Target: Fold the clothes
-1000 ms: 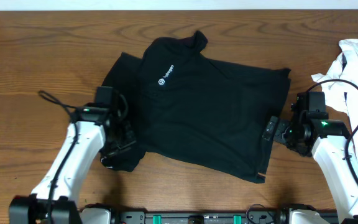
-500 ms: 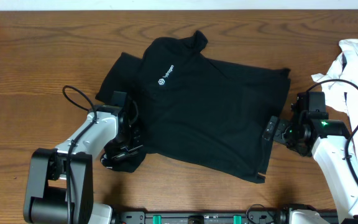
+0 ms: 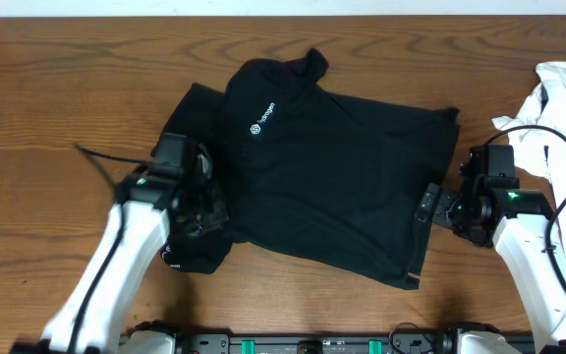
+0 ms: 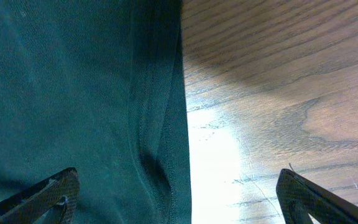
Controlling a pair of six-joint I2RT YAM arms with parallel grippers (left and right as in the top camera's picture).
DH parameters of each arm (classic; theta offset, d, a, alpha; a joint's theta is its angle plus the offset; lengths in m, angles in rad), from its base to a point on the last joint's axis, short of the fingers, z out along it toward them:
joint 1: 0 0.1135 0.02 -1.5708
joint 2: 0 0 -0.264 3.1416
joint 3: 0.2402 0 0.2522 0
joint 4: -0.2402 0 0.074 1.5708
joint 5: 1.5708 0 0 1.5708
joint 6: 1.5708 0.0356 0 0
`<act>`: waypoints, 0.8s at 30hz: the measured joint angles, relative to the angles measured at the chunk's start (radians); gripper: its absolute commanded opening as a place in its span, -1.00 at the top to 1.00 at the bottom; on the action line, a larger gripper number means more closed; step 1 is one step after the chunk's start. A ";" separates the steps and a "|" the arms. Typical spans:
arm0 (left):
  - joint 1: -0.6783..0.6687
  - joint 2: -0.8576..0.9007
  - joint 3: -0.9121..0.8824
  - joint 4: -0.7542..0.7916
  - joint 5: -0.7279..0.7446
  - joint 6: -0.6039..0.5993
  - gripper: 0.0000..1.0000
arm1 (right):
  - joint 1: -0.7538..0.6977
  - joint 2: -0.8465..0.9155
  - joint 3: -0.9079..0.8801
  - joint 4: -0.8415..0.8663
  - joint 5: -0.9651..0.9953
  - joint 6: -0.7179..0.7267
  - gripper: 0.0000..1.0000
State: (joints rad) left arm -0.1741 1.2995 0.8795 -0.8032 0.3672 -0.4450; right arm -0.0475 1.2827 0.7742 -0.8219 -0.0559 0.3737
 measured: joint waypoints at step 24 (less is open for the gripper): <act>0.036 -0.149 0.026 0.153 -0.245 0.013 0.58 | 0.042 0.043 0.276 0.072 -0.283 -0.187 0.04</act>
State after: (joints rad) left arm -0.1379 1.1503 0.9054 -0.6506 0.1226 -0.4320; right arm -0.0059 1.3254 1.0504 -0.7502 -0.3389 0.1871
